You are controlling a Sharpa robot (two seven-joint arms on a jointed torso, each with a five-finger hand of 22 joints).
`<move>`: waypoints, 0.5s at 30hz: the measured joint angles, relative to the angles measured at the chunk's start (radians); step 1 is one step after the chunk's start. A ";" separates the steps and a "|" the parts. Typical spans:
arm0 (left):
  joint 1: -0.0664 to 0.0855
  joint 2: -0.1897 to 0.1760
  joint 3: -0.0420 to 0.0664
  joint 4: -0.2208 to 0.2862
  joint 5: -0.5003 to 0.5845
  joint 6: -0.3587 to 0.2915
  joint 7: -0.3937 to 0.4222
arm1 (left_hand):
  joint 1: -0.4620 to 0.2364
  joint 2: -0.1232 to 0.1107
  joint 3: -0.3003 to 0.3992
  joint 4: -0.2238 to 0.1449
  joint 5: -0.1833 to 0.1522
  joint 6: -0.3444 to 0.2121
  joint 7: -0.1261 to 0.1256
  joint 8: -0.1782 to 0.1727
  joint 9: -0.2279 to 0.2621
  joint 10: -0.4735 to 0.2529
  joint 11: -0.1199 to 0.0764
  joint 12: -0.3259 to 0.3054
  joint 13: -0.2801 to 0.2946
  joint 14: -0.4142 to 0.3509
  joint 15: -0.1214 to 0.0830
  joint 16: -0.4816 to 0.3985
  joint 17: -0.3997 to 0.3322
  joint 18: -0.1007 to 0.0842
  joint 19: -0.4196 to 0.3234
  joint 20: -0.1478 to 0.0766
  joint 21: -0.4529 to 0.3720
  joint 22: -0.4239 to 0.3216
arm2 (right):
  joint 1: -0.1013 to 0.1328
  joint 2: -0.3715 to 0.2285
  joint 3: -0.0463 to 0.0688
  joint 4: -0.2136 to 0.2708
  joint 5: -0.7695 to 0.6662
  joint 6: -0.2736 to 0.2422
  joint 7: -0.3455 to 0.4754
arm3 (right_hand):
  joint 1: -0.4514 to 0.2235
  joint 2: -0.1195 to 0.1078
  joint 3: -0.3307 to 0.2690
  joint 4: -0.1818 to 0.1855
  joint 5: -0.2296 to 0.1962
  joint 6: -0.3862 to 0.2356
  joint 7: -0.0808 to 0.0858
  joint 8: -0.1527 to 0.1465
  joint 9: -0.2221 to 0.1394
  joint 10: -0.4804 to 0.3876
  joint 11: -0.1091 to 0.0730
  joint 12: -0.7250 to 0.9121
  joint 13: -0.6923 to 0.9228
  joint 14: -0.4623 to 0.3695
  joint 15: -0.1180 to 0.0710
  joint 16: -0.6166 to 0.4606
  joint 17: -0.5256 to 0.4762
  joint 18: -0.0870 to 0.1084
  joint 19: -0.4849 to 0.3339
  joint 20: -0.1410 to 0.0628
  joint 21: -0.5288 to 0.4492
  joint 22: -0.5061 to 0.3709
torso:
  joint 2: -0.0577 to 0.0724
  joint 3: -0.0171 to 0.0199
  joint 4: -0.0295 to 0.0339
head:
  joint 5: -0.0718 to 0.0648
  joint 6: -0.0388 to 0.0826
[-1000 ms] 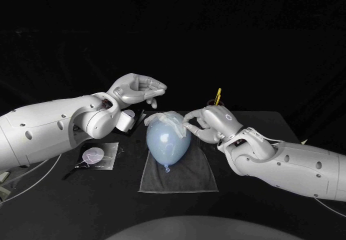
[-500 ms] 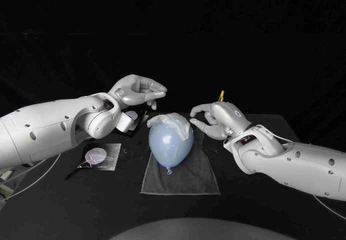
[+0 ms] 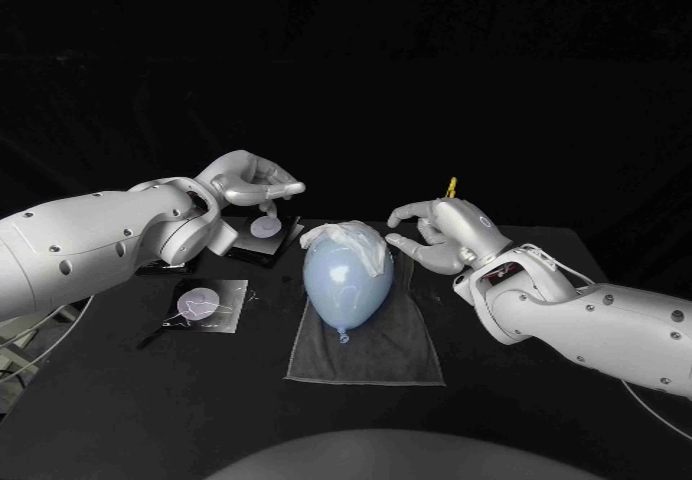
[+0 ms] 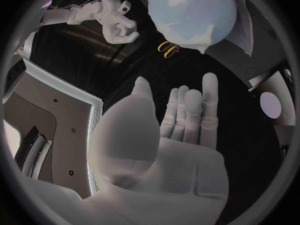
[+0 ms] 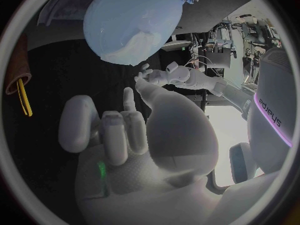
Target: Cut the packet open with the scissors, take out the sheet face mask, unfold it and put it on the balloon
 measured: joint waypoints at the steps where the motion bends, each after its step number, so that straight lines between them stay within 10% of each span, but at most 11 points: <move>1: 0.000 -0.002 -0.001 -0.003 -0.007 0.001 -0.020 | -0.005 0.004 0.000 0.000 0.000 0.000 0.000 0.000 0.002 0.012 -0.001 0.000 0.000 0.022 -0.002 0.004 0.023 0.000 0.008 -0.002 0.000 -0.001 | 0.000 0.000 0.000 0.000 0.005 0.002 0.002 | 0.000 0.000 0.000 0.000 0.000 0.000 0.000 0.000 0.000 0.000 0.000 0.000 0.000 0.000 0.000 0.000 0.000 0.000 0.000 0.000 0.000 0.000 | 0.000 -0.0001 0.0000 | 0.002 0.000; 15: -0.021 -0.009 -0.006 -0.017 -0.057 0.077 -0.263 | -0.091 0.026 0.006 0.000 0.000 0.009 -0.009 0.067 0.039 0.073 -0.017 0.013 0.011 0.105 -0.015 0.003 0.099 0.010 0.042 -0.015 0.000 -0.010 | 0.001 -0.002 0.000 0.004 0.054 0.021 0.018 | 0.000 0.000 -0.006 0.006 0.000 0.004 0.004 -0.010 -0.008 0.004 0.003 -0.002 0.000 0.000 0.000 -0.001 0.000 0.000 0.000 0.004 0.000 -0.001 | 0.000 -0.0006 -0.0012 | 0.020 -0.002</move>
